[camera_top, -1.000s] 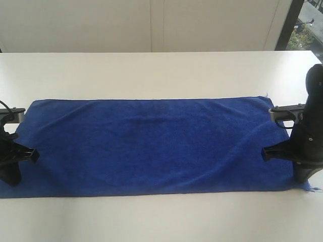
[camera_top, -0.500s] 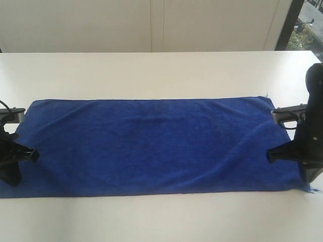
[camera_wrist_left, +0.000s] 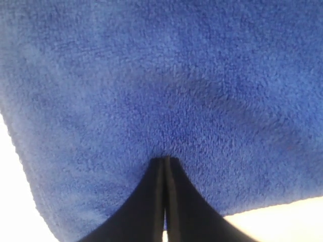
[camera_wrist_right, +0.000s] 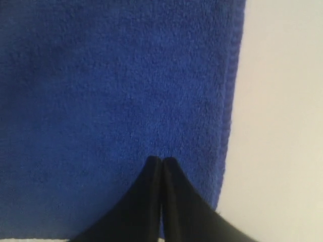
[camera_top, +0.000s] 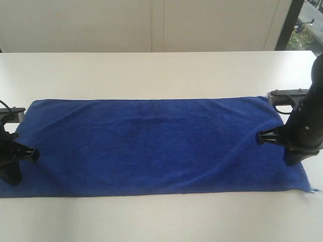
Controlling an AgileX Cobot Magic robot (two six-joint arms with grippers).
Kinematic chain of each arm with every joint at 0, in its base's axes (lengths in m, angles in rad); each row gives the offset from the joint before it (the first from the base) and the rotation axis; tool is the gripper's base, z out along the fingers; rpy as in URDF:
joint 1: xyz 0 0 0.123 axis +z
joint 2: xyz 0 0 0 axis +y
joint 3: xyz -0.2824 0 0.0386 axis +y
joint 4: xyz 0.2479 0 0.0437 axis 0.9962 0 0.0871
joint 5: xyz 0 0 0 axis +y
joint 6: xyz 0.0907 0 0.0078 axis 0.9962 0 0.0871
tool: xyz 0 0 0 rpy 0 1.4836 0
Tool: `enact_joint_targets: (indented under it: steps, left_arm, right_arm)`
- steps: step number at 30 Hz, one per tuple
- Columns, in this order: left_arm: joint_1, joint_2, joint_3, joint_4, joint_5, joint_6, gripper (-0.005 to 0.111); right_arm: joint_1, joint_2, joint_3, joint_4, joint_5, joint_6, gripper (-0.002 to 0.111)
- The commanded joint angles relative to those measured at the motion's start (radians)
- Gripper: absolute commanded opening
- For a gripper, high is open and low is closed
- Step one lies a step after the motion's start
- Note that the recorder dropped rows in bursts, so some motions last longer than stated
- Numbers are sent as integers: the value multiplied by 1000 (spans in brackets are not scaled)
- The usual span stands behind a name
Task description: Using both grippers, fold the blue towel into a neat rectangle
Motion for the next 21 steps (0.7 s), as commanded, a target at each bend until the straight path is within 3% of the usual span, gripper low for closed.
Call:
enact_joint_targets:
  steps: [1,13,21]
  left_arm:
    - [1,39,8,-13,-9,-7,0]
    - [1,44,8,-13,-5,-7,0]
    - [1,44,8,-13,-5,-7,0]
  right_arm:
    - [-2,24,16,-2,-8,-11,0]
    - [-2,52,16,-67,127,-11,0]
    - [-2,39,2,-63,110,-2,0]
